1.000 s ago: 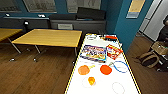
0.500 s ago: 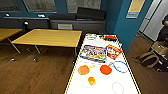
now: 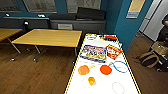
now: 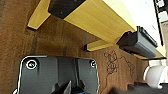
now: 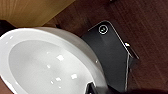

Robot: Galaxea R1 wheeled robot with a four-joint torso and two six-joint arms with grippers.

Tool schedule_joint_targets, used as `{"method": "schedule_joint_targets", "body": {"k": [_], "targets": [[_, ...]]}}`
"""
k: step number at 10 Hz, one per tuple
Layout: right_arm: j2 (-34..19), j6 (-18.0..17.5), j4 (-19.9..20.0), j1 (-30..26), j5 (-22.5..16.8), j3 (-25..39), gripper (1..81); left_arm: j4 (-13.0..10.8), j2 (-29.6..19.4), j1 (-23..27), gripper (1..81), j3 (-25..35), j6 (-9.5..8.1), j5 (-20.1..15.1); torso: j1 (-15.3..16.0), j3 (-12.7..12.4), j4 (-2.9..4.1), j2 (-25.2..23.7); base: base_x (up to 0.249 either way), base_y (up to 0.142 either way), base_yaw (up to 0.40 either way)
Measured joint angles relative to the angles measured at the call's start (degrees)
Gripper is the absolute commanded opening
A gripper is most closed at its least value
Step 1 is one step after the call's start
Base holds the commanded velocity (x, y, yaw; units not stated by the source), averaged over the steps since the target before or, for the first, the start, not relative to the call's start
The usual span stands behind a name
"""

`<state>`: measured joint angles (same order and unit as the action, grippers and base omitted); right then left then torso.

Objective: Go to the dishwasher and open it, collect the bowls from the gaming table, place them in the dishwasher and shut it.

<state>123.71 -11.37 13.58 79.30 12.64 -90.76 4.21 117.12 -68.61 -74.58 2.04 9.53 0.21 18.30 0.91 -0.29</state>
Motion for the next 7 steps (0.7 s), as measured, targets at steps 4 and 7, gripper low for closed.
{"method": "schedule_joint_targets", "body": {"k": [4, 7], "targets": [[1.43, 0.27, -4.49, 5.07, 3.47, -1.46, 1.0, 3.32, -0.94, 3.21, 81.1, 1.40, -0.41, -0.52, 0.00, 0.00, 0.00, 0.00, 0.000, 0.000, 0.000], [7.13, 0.33, -5.84, 6.01, 4.47, -5.35, 1.0, 7.97, -2.86, 8.96, 81.1, 2.51, -0.44, -2.56, 0.02, 0.00, 0.00, 0.00, 0.000, 0.000, 0.000]]}}
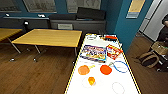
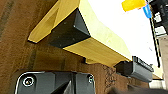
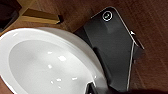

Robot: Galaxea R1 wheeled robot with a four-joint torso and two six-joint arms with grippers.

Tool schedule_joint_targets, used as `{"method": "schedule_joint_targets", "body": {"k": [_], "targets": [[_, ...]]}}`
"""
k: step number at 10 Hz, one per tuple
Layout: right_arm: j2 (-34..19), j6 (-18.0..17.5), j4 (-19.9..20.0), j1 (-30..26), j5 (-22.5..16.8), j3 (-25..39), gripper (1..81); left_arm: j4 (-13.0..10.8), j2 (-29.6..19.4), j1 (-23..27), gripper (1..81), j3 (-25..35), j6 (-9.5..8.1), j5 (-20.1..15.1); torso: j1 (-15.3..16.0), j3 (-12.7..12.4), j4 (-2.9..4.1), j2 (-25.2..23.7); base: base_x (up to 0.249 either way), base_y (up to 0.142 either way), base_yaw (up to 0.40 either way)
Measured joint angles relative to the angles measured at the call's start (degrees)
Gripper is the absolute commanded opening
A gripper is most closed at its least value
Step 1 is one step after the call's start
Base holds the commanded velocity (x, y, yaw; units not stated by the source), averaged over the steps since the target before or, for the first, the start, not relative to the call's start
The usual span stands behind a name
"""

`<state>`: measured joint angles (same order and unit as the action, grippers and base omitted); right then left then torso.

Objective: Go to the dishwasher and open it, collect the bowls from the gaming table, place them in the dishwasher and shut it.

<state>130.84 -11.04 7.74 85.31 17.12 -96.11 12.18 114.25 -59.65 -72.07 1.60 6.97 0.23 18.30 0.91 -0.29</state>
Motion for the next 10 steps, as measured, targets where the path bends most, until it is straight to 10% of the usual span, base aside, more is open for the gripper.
{"method": "schedule_joint_targets", "body": {"k": [6, 10], "targets": [[11.56, 0.55, -1.85, 1.46, 0.44, -9.64, 1.0, 5.32, -0.46, 16.69, 81.1, 1.56, -0.09, -11.51, 0.00, 0.00, 0.00, 0.00, 0.000, 0.000, 0.000], [12.61, 0.91, -1.96, 0.52, 0.05, -11.58, 1.0, 6.58, 7.67, 23.13, 81.1, 2.78, -0.34, -18.91, 0.00, 0.00, 0.00, 0.00, 0.000, 0.000, 0.000]]}}
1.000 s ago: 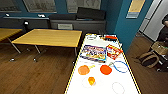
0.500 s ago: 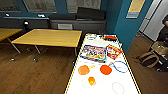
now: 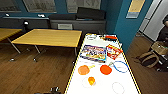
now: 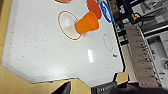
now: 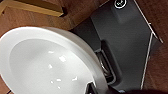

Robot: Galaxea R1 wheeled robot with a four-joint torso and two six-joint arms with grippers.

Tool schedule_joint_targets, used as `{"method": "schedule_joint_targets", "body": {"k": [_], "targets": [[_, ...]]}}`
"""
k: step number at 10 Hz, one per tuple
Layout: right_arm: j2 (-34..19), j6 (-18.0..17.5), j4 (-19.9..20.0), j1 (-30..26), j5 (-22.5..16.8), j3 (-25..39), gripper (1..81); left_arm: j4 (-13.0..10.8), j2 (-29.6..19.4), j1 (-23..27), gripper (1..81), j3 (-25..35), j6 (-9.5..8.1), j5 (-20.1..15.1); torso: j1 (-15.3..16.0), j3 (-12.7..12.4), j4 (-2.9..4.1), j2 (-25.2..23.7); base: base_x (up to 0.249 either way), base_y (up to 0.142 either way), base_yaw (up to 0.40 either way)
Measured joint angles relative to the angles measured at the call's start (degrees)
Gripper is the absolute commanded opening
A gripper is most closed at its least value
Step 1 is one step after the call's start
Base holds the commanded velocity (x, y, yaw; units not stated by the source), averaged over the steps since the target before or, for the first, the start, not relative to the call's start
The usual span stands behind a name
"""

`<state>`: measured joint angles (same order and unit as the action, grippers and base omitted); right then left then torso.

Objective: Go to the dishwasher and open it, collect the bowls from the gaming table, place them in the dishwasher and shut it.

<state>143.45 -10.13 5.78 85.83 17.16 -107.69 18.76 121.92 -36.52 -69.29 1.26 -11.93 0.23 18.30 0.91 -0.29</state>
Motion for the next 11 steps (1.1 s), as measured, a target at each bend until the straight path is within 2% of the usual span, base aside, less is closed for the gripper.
{"method": "schedule_joint_targets", "body": {"k": [3, 4, 7, 9, 11], "targets": [[0.00, 0.02, 0.00, 0.05, -0.05, 0.00, 1.0, 0.34, 0.77, 3.47, 81.1, -3.19, -2.63, -2.32, 0.00, 0.00, 0.00, 0.00, 0.000, 0.000, 0.000], [0.02, 0.02, 0.00, 0.07, -0.07, -0.13, 1.0, 0.34, 1.18, 4.14, 81.1, -3.96, -2.82, -3.17, 0.00, 0.00, 0.00, 0.00, 0.000, 0.000, 0.000], [0.66, 0.05, -0.13, 1.93, -0.28, -4.49, 1.0, 0.34, 7.08, 4.28, 81.1, -5.99, -2.99, -5.06, 0.02, 0.00, 0.00, 0.02, 0.000, 0.000, 0.000], [-1.30, -0.01, -0.09, 2.21, -0.28, -7.00, 1.0, 0.33, 11.15, 4.33, 81.1, -10.03, -3.04, -6.41, 0.02, 0.00, 0.00, 0.02, 0.000, 0.000, 0.000], [-1.85, -0.17, -0.11, 1.43, -0.16, -6.58, 1.0, 0.33, 16.03, 5.35, 81.1, -13.95, -4.10, -7.74, 0.02, 0.02, 0.00, 0.02, 0.000, 0.000, 0.000]]}}
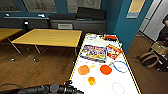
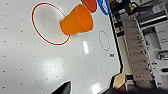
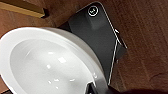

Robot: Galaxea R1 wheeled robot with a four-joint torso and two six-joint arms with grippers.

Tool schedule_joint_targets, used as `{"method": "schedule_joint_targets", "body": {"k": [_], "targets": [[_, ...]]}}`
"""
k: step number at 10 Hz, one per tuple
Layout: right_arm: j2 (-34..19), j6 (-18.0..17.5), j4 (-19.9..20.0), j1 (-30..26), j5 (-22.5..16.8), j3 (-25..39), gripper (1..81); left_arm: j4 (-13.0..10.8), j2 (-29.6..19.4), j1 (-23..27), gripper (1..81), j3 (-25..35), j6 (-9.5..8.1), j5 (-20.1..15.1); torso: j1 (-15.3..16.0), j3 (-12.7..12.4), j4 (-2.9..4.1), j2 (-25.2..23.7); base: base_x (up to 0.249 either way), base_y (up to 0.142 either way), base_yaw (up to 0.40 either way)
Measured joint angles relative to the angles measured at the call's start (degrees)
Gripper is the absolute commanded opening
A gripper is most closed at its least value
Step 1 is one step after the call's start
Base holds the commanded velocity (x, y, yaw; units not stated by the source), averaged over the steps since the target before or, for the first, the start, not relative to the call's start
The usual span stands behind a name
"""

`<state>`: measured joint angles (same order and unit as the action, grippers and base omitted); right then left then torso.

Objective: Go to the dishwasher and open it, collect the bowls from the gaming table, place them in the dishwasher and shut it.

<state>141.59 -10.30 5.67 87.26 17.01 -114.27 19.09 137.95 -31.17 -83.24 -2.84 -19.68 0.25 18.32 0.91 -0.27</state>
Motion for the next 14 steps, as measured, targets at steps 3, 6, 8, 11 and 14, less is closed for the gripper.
{"method": "schedule_joint_targets", "body": {"k": [3, 6, 8, 11, 14], "targets": [[-0.89, -0.04, -0.13, -0.11, -0.09, 0.79, 1.0, -0.02, 4.80, 1.99, 81.1, -5.63, -1.97, -2.06, 0.00, 0.00, 0.00, 0.00, 0.000, 0.000, 0.000], [-0.17, -0.02, -0.20, -0.41, -0.30, 0.90, 1.0, -0.11, 7.14, 5.88, 81.1, -8.61, -10.30, -3.12, 0.00, 0.02, 0.00, 0.00, 0.000, 0.000, 0.000], [-0.09, -0.02, -0.20, -0.44, -0.33, 0.90, 1.0, -0.16, 7.12, 8.74, 81.1, -10.09, -13.23, -3.01, 0.02, 0.02, 0.00, 0.02, 0.000, 0.000, 0.000], [0.74, -0.02, -0.27, -0.49, -0.39, 0.88, 1.0, -0.16, 7.17, 9.05, 81.1, -14.42, -16.59, -3.12, 0.02, 0.02, 0.00, 0.02, 0.000, 0.000, 0.000], [0.74, -0.02, -0.33, -0.74, -0.59, 0.88, 1.0, -0.22, 9.65, 9.87, 81.1, -20.46, -18.90, -4.71, 0.02, 0.05, 0.00, 0.02, 0.000, 0.000, 0.000]]}}
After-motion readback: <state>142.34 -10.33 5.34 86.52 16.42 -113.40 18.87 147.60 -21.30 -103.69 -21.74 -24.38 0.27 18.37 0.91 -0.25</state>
